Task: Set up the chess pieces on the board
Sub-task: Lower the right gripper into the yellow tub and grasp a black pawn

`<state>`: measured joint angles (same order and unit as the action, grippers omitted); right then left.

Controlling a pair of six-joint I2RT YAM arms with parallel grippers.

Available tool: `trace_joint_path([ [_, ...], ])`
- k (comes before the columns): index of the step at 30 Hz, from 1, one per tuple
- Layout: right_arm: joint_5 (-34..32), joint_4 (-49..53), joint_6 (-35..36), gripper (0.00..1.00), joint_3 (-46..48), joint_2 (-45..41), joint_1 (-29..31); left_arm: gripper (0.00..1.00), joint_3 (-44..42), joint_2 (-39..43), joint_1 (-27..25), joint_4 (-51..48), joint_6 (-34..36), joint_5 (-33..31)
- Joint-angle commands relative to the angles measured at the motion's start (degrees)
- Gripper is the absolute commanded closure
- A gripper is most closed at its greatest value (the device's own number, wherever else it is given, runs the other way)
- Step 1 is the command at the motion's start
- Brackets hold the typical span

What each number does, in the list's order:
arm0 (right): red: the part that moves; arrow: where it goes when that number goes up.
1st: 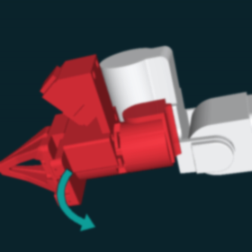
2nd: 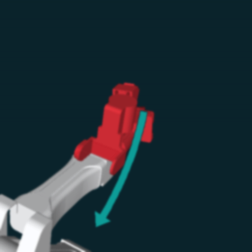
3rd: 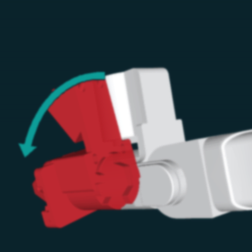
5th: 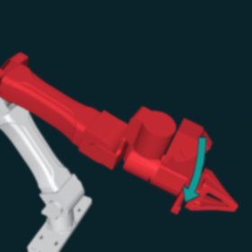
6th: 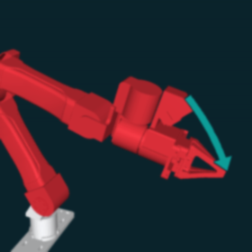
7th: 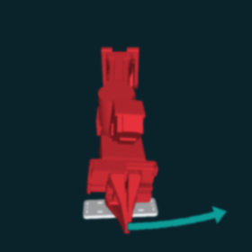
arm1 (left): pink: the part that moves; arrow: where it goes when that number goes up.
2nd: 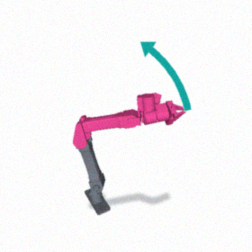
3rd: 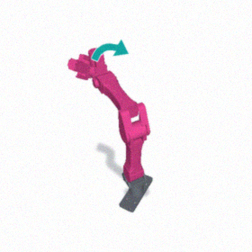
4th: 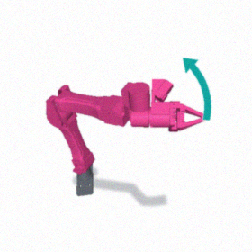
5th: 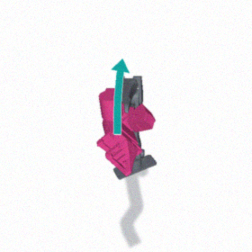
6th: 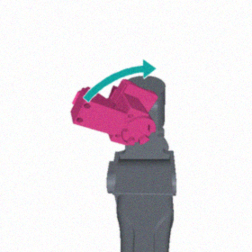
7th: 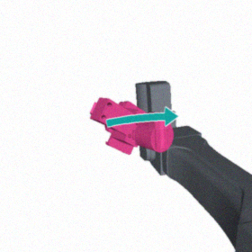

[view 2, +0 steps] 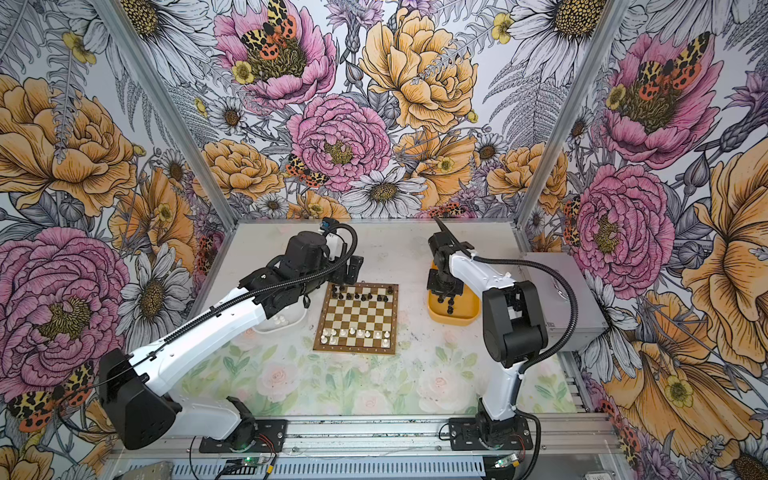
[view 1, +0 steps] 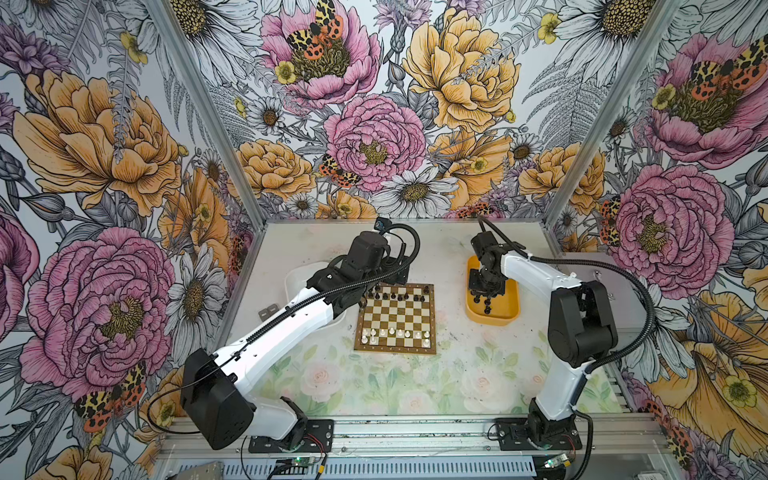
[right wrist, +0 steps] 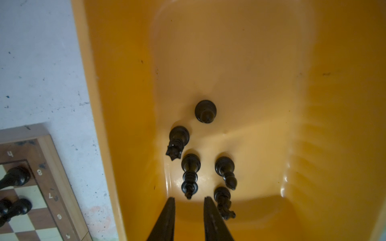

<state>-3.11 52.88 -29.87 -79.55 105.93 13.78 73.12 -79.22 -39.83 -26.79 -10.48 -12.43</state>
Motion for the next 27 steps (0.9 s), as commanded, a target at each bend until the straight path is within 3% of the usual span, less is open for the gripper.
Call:
trace_joint_path([
  [1,0.1,-1.3,0.7,0.76,0.5,1.5,-0.6,0.01,0.2,0.3,0.6,0.4,0.5,-0.8],
  [27,2.3,-1.8,1.2,0.83,-1.4,5.0,-1.7,0.01,1.2,-1.4,2.0,0.2,1.4,-0.3],
])
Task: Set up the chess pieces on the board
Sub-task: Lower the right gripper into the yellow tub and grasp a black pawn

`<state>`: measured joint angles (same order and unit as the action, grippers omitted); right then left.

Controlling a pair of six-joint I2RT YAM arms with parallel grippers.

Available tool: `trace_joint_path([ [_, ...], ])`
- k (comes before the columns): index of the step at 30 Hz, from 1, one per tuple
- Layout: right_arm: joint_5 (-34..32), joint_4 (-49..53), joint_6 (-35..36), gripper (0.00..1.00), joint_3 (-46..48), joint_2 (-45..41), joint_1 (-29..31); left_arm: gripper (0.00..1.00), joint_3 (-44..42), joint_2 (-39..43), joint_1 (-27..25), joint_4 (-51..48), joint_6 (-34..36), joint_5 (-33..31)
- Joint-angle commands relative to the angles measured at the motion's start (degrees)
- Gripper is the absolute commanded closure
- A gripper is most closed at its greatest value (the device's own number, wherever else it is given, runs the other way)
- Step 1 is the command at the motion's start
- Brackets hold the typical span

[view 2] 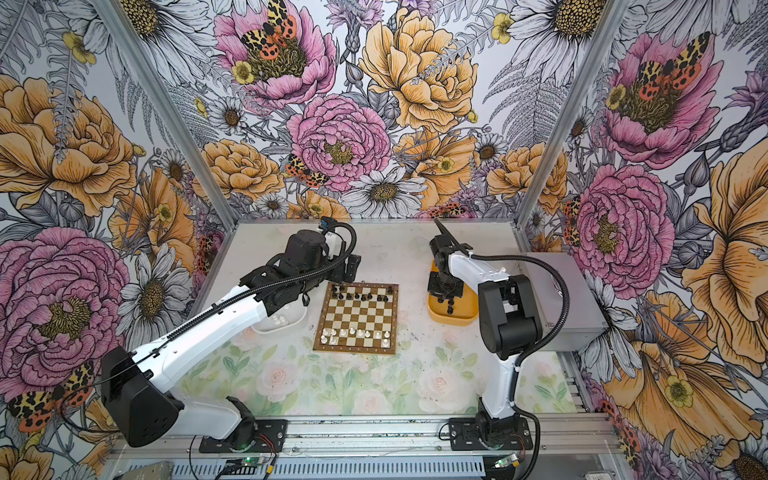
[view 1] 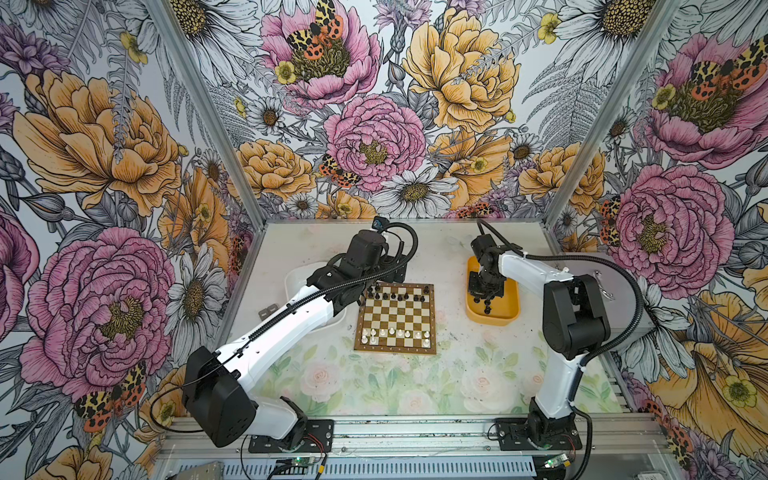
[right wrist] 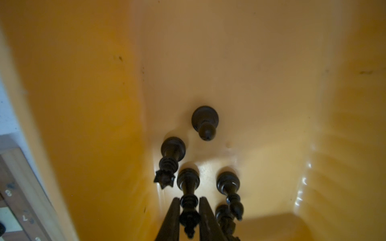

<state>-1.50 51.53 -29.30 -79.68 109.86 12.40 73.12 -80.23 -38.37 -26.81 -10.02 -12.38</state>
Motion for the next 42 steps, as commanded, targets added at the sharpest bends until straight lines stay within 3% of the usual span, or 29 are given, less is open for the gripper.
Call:
trace_joint_path([
  [1,0.7,-0.5,0.7,0.83,-1.3,1.0,-0.4,0.01,1.3,-0.5,0.6,0.2,1.0,-0.3],
  [6,0.9,-0.5,0.9,0.82,-1.7,0.9,-0.4,0.01,1.8,-0.8,0.8,0.2,1.2,-0.2],
  [9,1.4,-0.5,1.0,0.75,-2.0,0.7,-0.3,0.01,2.1,-1.2,1.0,0.2,1.3,-0.1],
  [15,1.4,-0.5,1.3,0.72,-1.9,0.2,-0.3,0.01,2.5,-1.4,1.0,0.2,1.2,0.0],
  [42,1.6,-0.3,2.0,0.8,-2.6,0.2,-1.1,0.01,3.1,-1.1,1.0,0.2,1.0,-0.4],
])
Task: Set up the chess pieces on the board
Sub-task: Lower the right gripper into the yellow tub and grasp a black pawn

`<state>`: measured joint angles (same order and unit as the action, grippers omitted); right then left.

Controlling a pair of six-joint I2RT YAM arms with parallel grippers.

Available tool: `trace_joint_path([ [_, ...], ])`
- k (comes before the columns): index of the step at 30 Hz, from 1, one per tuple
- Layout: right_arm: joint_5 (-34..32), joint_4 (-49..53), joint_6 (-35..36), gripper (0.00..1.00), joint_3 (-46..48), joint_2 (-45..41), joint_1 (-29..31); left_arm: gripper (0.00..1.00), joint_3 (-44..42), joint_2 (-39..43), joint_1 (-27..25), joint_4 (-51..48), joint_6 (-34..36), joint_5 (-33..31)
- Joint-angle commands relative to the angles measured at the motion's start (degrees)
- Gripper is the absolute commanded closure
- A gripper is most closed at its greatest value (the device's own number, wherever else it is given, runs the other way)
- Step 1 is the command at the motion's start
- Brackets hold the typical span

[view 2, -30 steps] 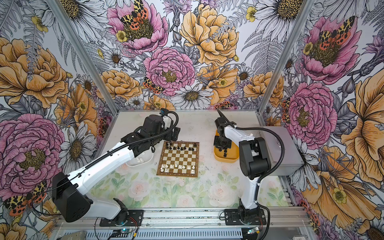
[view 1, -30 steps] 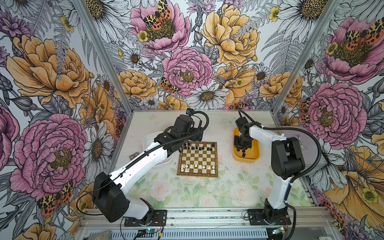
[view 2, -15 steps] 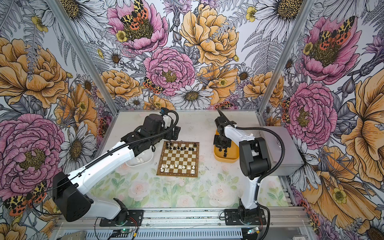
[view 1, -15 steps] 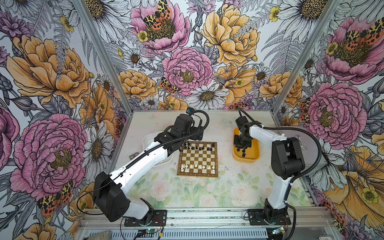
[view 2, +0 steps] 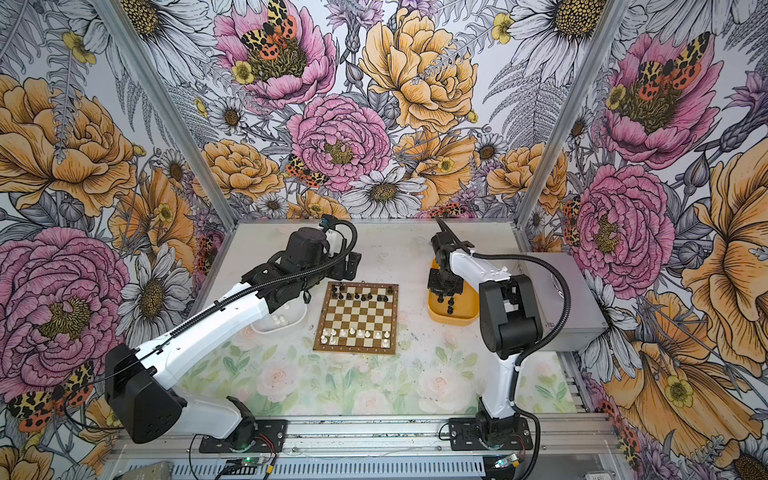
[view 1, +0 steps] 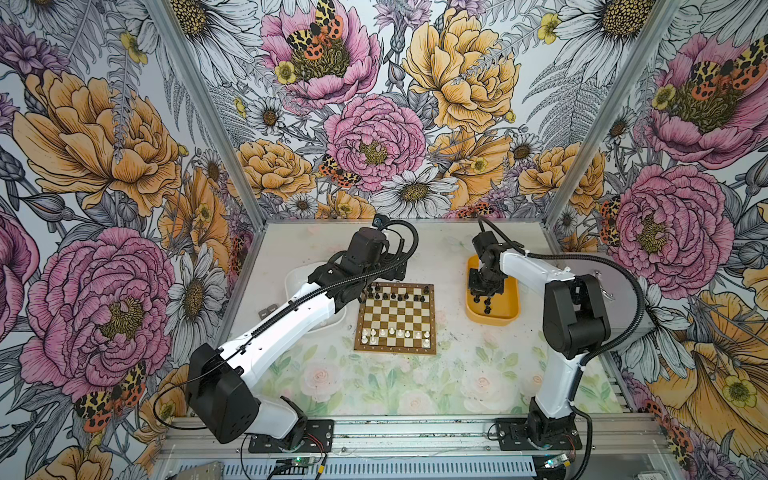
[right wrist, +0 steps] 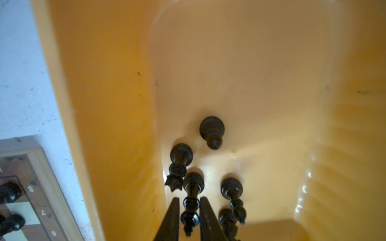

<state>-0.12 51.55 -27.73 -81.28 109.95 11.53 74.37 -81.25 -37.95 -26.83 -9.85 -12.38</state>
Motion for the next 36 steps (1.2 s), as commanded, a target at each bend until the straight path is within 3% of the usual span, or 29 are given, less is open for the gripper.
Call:
trace_joint_path([
  [1,0.0,-0.4,0.4,0.8,-0.9,0.0,-0.2,0.01,1.9,0.0,0.5,0.2,0.8,-0.4],
  [13,0.6,-0.4,0.5,0.82,-0.2,-0.1,-0.4,0.01,1.8,0.7,0.3,0.0,0.9,-0.6],
  [29,1.0,-0.3,-0.6,0.92,1.9,-4.4,-0.2,0.01,-0.1,2.1,0.1,0.0,1.1,-1.0],
  [36,3.8,0.0,-0.9,0.93,0.0,-6.6,-0.4,0.01,-0.8,3.0,0.1,0.0,1.1,-1.4],
])
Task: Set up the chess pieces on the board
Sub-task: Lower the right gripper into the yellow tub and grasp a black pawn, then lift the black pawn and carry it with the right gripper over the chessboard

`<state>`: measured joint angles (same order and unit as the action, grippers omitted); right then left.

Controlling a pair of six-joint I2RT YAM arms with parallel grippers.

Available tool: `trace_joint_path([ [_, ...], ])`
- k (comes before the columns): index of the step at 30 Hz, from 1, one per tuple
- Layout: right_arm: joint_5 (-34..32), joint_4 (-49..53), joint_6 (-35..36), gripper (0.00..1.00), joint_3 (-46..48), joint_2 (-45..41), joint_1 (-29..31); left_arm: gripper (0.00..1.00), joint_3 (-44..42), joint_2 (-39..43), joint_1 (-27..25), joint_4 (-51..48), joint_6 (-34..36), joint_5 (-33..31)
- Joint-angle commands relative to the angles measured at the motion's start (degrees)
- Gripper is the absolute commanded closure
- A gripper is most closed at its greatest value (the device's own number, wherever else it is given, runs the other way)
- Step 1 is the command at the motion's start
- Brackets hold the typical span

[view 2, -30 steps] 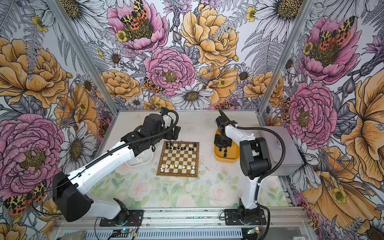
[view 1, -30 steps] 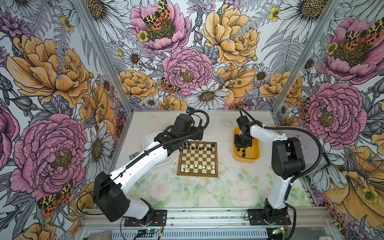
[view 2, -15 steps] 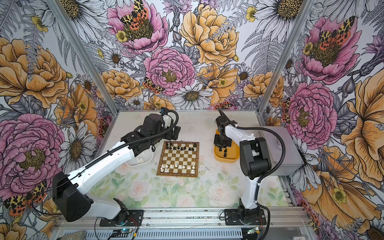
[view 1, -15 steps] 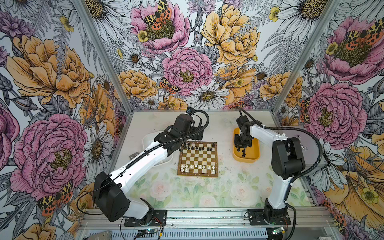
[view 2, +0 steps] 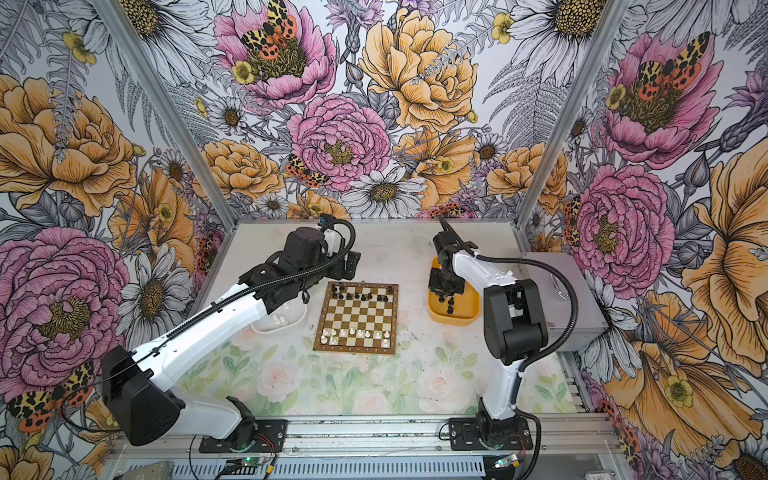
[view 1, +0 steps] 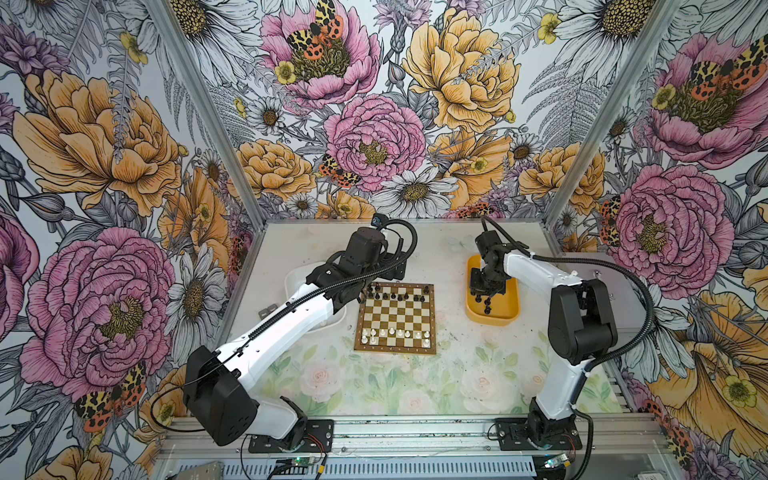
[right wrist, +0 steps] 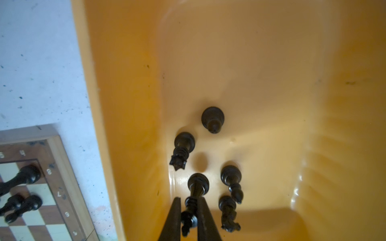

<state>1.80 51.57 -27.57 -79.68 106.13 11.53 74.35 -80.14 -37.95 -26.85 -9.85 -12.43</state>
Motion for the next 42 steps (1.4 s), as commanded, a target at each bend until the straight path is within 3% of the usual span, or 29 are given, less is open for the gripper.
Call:
trace_joint_path([
  [1,2.6,0.1,-1.3,0.93,-2.2,-3.1,-0.5,0.01,-0.8,2.1,0.2,0.0,1.0,-1.4],
  [15,11.9,1.7,-4.0,0.94,-14.4,-3.9,2.0,0.01,-4.2,5.1,0.8,0.0,0.3,-3.6],
  [28,12.7,4.5,-4.5,0.96,-30.9,8.4,10.6,0.01,-8.8,8.8,2.6,0.0,-0.1,-2.8],
  [42,11.2,5.6,-4.2,0.97,-36.3,17.5,16.1,0.01,-15.3,13.6,6.7,0.1,-1.9,-1.6],
])
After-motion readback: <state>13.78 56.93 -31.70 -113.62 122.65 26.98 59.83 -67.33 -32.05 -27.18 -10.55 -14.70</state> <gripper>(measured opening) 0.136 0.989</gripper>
